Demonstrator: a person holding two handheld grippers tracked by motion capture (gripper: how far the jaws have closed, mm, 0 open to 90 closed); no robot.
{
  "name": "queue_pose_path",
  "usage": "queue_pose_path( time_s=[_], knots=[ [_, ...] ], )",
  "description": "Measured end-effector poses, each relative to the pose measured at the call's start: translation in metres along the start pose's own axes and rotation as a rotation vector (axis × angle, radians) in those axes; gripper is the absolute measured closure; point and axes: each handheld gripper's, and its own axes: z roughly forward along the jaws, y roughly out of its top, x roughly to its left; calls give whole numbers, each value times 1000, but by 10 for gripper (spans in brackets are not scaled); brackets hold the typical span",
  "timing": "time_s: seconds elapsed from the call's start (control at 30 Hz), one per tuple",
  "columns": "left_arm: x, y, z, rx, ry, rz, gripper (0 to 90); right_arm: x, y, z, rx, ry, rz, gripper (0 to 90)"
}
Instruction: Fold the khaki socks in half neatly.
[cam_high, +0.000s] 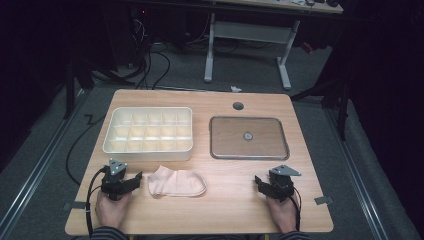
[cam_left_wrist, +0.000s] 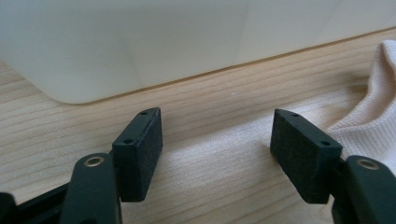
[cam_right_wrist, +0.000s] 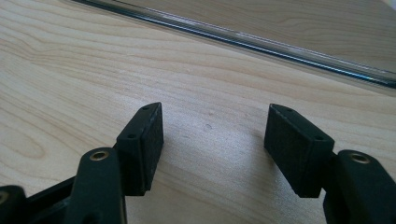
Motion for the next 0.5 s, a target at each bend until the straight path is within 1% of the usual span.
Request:
queue_pose_path(
  time_s=[0.5],
  knots=[
    [1, 0, 0, -2, -12, -10, 314, 0, 0, 0, 0, -2, -5, 367]
  ],
)
